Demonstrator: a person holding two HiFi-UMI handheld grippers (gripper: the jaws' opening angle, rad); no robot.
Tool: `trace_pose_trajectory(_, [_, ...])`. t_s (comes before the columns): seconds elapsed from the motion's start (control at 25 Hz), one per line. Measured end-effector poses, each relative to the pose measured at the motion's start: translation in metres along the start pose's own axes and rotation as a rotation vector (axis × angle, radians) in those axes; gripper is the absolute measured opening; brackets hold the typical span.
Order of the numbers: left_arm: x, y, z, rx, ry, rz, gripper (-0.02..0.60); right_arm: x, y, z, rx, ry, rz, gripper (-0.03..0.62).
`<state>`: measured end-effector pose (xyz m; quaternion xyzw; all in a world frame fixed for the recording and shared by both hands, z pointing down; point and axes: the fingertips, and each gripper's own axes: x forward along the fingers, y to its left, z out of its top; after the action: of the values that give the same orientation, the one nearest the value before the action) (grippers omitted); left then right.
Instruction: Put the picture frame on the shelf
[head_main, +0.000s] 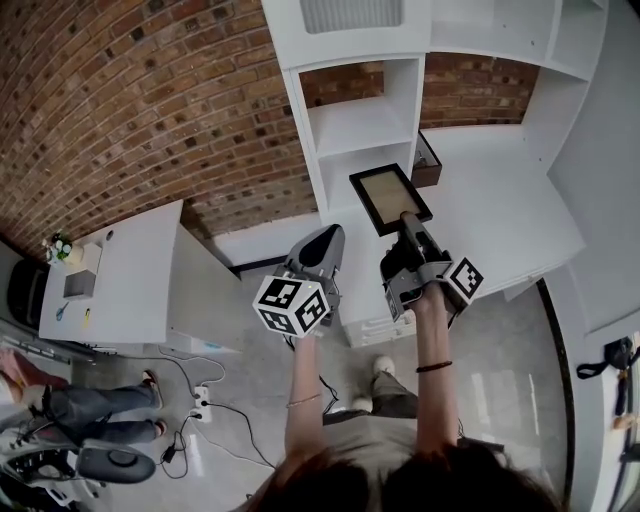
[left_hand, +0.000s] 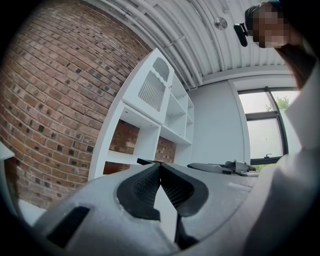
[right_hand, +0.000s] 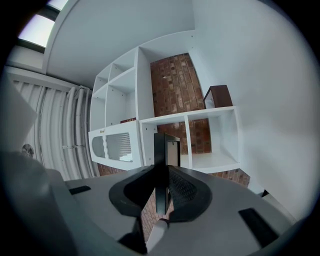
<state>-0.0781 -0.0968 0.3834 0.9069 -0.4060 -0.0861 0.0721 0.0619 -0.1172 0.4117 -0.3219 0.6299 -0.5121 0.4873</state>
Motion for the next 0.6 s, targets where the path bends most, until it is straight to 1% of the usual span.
trace_pose_trajectory(0.16, [0.017,0.008,0.002,-0.001,0.002,0.010,0.011,0.017,-0.004,0.010,0.010,0.010,-0.011,0.072])
trace_pose_trajectory(0.6, [0.042,0.017,0.003,-0.004,0.004,0.035,0.011,0.042,-0.007,0.030,0.023,0.034,-0.017,0.072])
